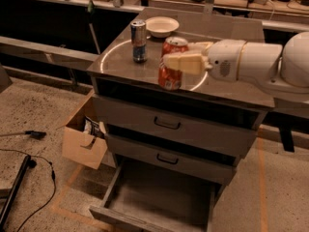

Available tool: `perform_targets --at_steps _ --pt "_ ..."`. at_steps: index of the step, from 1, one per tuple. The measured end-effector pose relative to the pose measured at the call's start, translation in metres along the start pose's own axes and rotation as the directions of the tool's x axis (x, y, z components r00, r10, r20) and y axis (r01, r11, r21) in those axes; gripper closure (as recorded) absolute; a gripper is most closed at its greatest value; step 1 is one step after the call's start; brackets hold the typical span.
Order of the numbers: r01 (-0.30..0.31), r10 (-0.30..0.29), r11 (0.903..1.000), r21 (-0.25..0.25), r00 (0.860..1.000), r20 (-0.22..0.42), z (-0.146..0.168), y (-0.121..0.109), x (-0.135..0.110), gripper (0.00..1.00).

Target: Place coke can into bottom drawer

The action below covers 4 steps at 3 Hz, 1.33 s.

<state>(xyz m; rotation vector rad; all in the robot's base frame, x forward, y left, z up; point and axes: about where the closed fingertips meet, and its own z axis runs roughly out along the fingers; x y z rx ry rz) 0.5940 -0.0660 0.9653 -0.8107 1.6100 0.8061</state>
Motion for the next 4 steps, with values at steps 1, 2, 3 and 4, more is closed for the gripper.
perform_targets --at_steps 1,2,3,4 --pt "0.035 -0.037 0.9988 -0.033 0.997 -0.062 0.010 0.028 0.048 1.00" --pt "0.134 -0.140 0.9894 -0.056 0.981 -0.135 0.018 0.055 0.104 1.00" --pt "0.133 -0.140 0.9895 -0.056 0.981 -0.134 0.018 0.055 0.103 1.00" --pt "0.127 -0.129 0.9916 -0.026 0.984 -0.126 0.026 0.058 0.115 1.00"
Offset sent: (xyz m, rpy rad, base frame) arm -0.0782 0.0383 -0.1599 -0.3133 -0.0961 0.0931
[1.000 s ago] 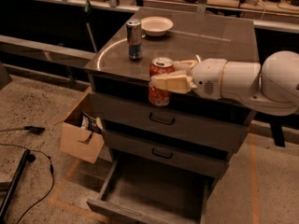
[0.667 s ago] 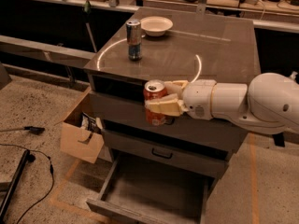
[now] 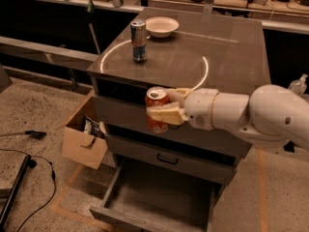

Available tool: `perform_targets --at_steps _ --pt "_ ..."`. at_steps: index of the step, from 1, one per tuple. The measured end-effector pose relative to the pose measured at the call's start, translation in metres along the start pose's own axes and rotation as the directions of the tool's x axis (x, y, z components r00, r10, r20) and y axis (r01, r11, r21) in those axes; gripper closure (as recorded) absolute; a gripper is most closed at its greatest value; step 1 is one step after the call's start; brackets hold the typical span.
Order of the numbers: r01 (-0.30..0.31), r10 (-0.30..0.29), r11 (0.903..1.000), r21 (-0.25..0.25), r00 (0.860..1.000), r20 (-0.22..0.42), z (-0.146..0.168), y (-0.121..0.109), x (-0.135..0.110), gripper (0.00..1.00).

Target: Place coke can into bottom drawer

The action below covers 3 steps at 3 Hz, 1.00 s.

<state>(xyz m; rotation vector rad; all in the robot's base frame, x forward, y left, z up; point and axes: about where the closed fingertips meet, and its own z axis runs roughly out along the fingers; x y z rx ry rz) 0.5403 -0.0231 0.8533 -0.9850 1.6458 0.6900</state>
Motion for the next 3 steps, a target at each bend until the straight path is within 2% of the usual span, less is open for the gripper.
perform_targets --at_steps 1,2,3 --pt "0.010 -0.012 0.9986 0.052 1.000 0.028 0.026 0.014 0.034 1.00" --pt "0.053 -0.058 0.9965 0.065 0.995 0.082 0.054 0.026 0.067 1.00" --pt "0.093 -0.097 0.9948 0.041 0.992 0.086 0.083 0.045 0.110 1.00"
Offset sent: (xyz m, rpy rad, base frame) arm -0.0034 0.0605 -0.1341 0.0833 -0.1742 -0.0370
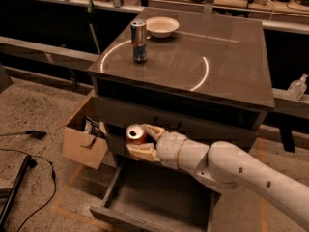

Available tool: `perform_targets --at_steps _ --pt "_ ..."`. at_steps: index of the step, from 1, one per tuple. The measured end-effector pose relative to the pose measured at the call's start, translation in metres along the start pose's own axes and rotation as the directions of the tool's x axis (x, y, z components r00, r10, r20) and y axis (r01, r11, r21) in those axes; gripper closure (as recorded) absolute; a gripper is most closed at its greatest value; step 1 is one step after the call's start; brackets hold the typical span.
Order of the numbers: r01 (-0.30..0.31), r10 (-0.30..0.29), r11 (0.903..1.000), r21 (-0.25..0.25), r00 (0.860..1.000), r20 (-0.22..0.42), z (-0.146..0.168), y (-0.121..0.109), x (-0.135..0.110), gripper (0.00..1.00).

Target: Place coke can into bottom drawer

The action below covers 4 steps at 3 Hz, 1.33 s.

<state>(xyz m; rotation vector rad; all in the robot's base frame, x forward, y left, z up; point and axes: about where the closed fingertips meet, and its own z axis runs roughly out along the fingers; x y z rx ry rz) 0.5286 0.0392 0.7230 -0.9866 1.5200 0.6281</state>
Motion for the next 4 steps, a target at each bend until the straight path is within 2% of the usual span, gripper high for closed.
perform_targets --at_steps 1,2,3,4 --pt "-0.027 0.026 0.9995 -0.013 0.999 -0.043 0.010 0.026 0.037 1.00" --pt "-0.030 0.029 0.9995 -0.014 0.998 -0.048 0.010 0.029 0.041 1.00" --pt "-0.040 0.041 0.9992 0.008 0.997 -0.059 0.012 0.037 0.055 1.00" --pt "-0.044 0.049 0.9972 0.061 0.994 -0.092 0.013 0.057 0.109 1.00"
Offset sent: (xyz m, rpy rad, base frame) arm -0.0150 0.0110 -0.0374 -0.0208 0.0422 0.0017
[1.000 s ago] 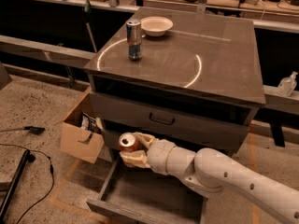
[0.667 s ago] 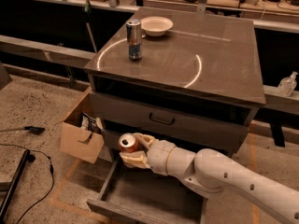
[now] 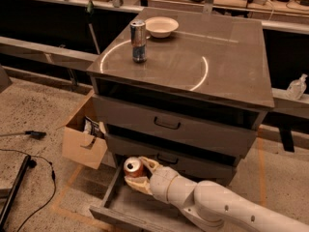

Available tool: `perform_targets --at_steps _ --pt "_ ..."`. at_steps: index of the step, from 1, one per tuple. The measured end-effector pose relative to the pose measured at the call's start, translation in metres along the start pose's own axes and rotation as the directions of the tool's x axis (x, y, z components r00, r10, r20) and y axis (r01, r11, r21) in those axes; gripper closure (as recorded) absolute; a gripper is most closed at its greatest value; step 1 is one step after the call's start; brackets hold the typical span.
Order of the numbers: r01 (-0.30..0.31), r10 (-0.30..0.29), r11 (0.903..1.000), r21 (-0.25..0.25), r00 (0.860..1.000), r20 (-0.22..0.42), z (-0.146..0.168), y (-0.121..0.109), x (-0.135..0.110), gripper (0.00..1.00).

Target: Place coke can into bottom drawer

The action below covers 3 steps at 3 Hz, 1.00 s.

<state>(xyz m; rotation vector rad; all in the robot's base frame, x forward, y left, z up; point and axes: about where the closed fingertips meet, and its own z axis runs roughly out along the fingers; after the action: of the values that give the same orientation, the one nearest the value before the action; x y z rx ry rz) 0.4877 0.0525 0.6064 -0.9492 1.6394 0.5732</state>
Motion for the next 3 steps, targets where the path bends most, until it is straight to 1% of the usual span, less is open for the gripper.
perform_targets --at_steps 1,2,3 --pt "0.009 -0.010 0.9992 0.040 1.000 0.016 0.000 0.009 0.035 1.00" --pt "0.020 -0.025 0.9969 0.077 0.998 0.066 0.002 0.012 0.082 1.00" --pt "0.052 -0.056 0.9959 0.074 0.997 0.051 0.005 0.012 0.118 1.00"
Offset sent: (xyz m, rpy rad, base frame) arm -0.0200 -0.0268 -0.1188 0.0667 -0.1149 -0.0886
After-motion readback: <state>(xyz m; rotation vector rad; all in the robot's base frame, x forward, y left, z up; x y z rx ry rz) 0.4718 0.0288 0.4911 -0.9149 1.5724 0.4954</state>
